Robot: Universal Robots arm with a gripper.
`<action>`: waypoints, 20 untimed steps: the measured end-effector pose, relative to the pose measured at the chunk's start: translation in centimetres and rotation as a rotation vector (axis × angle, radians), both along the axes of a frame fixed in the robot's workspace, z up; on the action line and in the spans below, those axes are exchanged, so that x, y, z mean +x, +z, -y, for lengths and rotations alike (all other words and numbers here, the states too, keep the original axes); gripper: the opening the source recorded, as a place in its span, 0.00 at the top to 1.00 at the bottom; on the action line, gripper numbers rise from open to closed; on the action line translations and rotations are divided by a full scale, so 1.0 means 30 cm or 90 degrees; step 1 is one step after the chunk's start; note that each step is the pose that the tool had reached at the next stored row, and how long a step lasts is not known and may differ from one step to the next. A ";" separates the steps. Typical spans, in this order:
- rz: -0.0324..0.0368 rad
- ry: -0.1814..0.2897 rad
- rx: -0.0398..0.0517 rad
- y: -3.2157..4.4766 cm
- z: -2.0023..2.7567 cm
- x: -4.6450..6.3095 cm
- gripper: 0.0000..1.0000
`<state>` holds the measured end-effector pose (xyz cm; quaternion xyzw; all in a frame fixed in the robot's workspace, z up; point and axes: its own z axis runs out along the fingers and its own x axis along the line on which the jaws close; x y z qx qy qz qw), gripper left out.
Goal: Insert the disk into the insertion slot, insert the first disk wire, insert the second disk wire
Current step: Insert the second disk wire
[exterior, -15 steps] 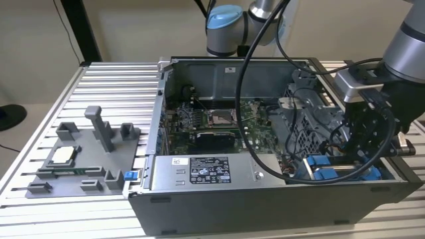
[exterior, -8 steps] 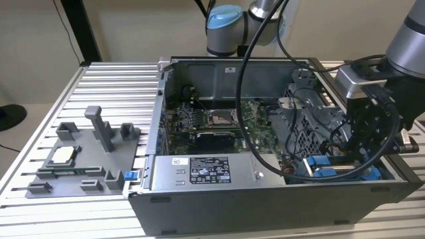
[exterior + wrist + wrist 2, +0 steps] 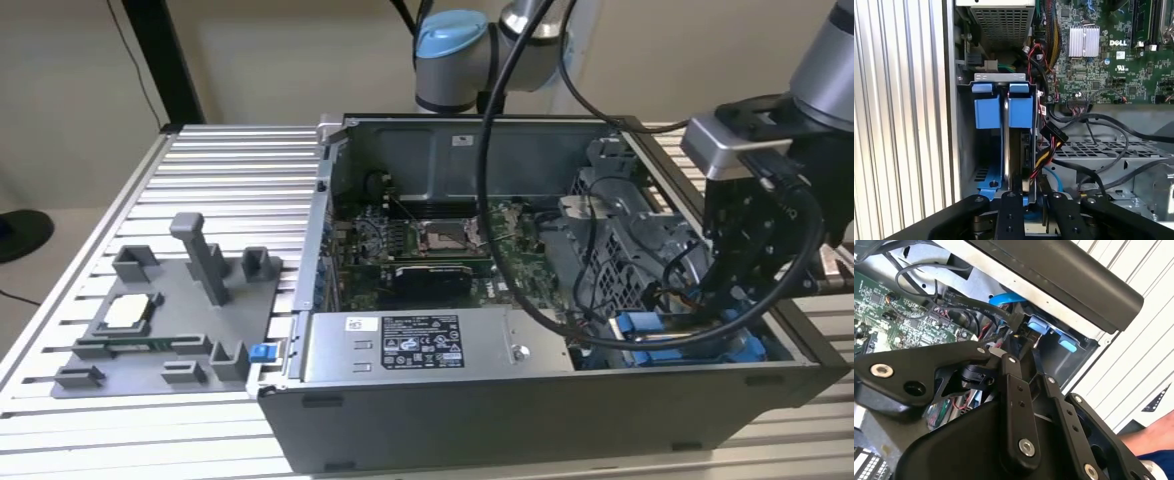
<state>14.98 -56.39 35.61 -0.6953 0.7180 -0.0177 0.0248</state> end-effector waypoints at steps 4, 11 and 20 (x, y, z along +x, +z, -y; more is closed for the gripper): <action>-0.0020 0.000 0.0000 0.028 0.000 0.001 0.00; -0.0110 0.000 -0.0020 0.036 -0.002 0.047 0.00; -0.0170 -0.001 -0.0088 0.036 -0.017 0.097 0.00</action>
